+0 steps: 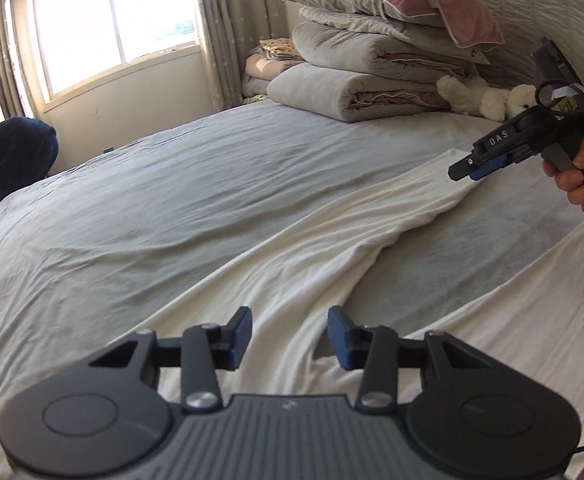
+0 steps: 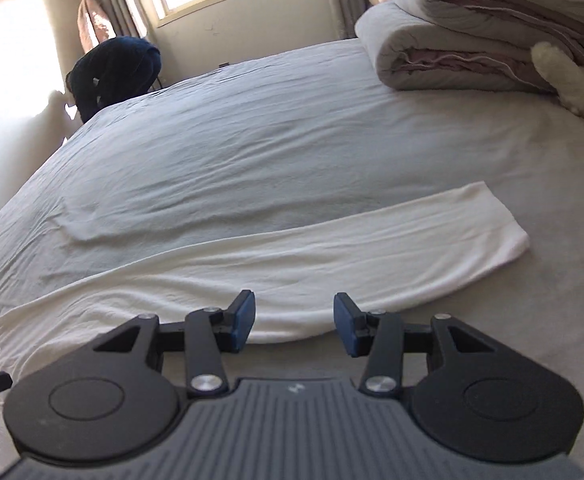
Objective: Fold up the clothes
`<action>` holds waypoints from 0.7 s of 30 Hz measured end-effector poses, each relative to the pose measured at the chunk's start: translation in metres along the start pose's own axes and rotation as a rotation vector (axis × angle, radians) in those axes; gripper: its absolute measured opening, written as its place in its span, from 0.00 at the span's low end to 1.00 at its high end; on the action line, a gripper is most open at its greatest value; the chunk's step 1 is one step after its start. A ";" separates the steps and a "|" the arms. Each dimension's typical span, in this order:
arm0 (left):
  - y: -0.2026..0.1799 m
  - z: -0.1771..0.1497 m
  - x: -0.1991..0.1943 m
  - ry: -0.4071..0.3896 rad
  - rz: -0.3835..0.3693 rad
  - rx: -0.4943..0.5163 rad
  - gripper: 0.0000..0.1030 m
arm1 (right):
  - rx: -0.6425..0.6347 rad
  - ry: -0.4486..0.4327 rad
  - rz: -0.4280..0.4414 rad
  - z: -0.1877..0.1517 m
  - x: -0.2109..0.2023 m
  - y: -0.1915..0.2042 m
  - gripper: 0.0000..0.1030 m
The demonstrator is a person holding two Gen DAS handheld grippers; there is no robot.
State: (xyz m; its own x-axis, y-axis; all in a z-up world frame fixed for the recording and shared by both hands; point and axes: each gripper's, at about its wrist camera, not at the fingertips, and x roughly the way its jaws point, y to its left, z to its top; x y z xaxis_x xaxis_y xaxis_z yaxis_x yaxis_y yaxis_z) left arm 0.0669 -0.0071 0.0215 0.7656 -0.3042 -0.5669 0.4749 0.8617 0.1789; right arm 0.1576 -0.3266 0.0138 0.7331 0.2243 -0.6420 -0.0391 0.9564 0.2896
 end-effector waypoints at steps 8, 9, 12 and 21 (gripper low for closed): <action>-0.018 -0.003 0.042 0.078 -0.032 0.065 0.25 | 0.259 -0.046 0.089 -0.021 0.006 -0.063 0.43; -0.017 -0.003 0.045 0.079 -0.032 0.063 0.24 | 0.276 -0.057 0.095 -0.020 0.007 -0.066 0.38; -0.017 0.001 0.053 0.077 -0.025 0.059 0.23 | 0.313 -0.083 0.090 -0.017 0.012 -0.076 0.29; 0.007 0.011 0.045 0.014 -0.170 -0.073 0.00 | 0.393 -0.168 0.004 -0.017 0.004 -0.089 0.04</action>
State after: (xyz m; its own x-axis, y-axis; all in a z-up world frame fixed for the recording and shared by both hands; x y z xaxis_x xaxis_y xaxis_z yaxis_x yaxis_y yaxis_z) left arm 0.1095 -0.0191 0.0062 0.6703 -0.4431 -0.5953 0.5641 0.8255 0.0208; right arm 0.1527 -0.4078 -0.0263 0.8354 0.1630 -0.5249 0.1955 0.8044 0.5609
